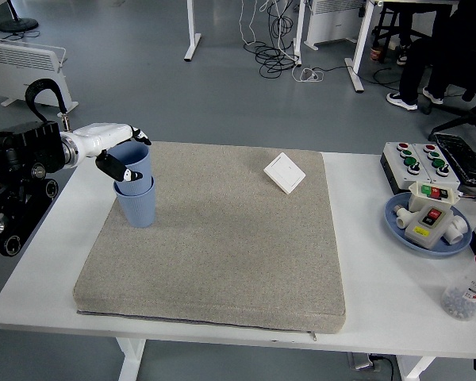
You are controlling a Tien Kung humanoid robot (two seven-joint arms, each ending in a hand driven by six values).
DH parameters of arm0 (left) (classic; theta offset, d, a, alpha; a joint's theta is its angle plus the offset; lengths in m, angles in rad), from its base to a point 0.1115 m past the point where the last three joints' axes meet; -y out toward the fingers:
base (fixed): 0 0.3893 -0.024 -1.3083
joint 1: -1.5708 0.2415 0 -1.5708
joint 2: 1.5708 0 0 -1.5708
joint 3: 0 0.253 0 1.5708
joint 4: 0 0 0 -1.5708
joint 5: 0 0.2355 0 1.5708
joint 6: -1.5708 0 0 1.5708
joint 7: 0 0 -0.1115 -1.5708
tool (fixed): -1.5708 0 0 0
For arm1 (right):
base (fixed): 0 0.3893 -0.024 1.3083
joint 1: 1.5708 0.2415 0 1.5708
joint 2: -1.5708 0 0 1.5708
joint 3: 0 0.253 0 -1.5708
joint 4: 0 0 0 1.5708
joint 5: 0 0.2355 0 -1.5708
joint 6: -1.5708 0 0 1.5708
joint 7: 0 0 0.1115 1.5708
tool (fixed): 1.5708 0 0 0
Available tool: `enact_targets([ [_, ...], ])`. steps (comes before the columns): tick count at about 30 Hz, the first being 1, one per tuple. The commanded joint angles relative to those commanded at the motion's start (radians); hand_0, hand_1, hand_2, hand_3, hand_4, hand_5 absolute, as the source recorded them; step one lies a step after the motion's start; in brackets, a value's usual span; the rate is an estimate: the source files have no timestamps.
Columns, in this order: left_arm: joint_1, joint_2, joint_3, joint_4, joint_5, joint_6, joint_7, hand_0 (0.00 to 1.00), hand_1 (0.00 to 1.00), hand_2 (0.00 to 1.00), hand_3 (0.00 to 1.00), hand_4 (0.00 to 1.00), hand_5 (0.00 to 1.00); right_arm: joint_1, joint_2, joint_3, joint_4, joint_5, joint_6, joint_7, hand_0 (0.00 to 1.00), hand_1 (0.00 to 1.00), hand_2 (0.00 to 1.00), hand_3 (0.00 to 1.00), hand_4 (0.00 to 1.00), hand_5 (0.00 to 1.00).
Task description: Push cup pick cup insert cup
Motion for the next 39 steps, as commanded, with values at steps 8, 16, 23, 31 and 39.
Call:
enact_targets([
  [8, 0.005, -0.003, -0.001, 0.009, 0.006, 0.013, 0.001, 0.893, 0.938, 0.998, 0.997, 0.998, 0.529, 0.001, -0.001, -0.001, 0.0, 0.003, 0.001, 0.0, 0.774, 0.677, 0.675, 0.567, 0.13, 0.469],
  [16, 0.027, -0.001, -0.045, 0.012, -0.118, 0.177, -0.009, 0.917, 0.947, 0.998, 0.998, 0.998, 0.576, 0.002, -0.001, 0.0, 0.0, 0.002, 0.001, 0.001, 0.774, 0.677, 0.675, 0.567, 0.13, 0.469],
  [23, 0.107, 0.007, -0.192, 0.002, -0.421, 0.344, 0.079, 0.771, 0.798, 0.884, 0.778, 0.749, 0.853, 0.003, 0.0, 0.005, 0.0, 0.002, 0.0, 0.002, 0.774, 0.677, 0.675, 0.567, 0.129, 0.469],
  [31, 0.232, 0.0, -0.374, -0.079, -0.753, 0.36, 0.19, 0.756, 0.778, 0.811, 0.748, 0.614, 0.998, 0.004, 0.003, 0.017, 0.0, -0.009, -0.002, 0.003, 0.774, 0.677, 0.675, 0.567, 0.128, 0.469],
  [39, 0.395, -0.049, -0.504, -0.185, -1.089, 0.347, 0.179, 0.781, 0.817, 0.846, 0.776, 0.592, 0.998, 0.003, 0.007, 0.024, 0.0, -0.018, -0.002, 0.004, 0.773, 0.677, 0.675, 0.567, 0.128, 0.471],
])
